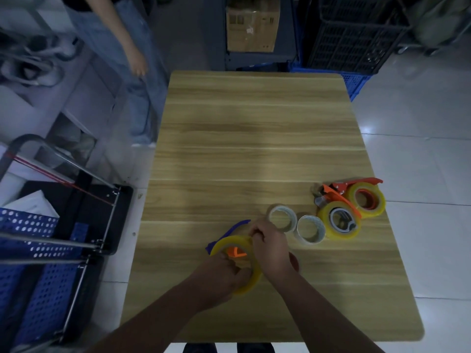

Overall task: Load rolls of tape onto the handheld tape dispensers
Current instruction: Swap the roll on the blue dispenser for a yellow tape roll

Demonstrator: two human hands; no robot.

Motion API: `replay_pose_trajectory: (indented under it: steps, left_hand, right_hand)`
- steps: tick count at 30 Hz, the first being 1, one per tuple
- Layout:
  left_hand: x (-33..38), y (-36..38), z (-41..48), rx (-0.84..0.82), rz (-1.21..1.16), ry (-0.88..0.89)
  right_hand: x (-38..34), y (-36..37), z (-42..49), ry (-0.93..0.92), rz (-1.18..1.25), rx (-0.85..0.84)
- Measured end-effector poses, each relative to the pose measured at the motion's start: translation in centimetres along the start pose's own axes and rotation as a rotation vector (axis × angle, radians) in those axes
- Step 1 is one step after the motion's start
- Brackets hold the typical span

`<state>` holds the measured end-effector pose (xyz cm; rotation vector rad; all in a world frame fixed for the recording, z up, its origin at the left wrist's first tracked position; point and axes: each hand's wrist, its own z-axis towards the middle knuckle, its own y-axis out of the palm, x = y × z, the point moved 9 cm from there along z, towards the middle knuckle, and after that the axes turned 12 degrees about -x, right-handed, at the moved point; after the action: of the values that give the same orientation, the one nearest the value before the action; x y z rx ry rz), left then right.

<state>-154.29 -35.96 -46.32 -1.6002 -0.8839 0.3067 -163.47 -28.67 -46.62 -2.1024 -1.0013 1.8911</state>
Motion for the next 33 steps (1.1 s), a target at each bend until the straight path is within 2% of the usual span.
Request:
replay_pose_trajectory:
  steps: [8, 16, 20, 28, 33]
  left_hand:
    - [-0.2, 0.0, 0.2, 0.017, 0.047, 0.027]
    - [-0.5, 0.1, 0.2, 0.037, 0.002, 0.012]
    - [-1.7, -0.5, -0.1, 0.021, 0.013, -0.032]
    - [-1.9, -1.0, -1.0, 0.068, 0.045, 0.005]
    - [-1.9, -0.7, -1.8, 0.093, 0.107, 0.050]
  right_hand:
    - [1.1, -0.1, 0.4, 0.105, -0.022, 0.011]
    - [1.8, 0.0, 0.1, 0.120, 0.015, 0.019]
    - [1.7, 0.5, 0.3, 0.064, -0.003, -0.146]
    - [2.6, 1.3, 1.6, 0.138, 0.152, -0.406]
    - [1.6, 1.3, 1.7, 0.110, 0.287, -0.525]
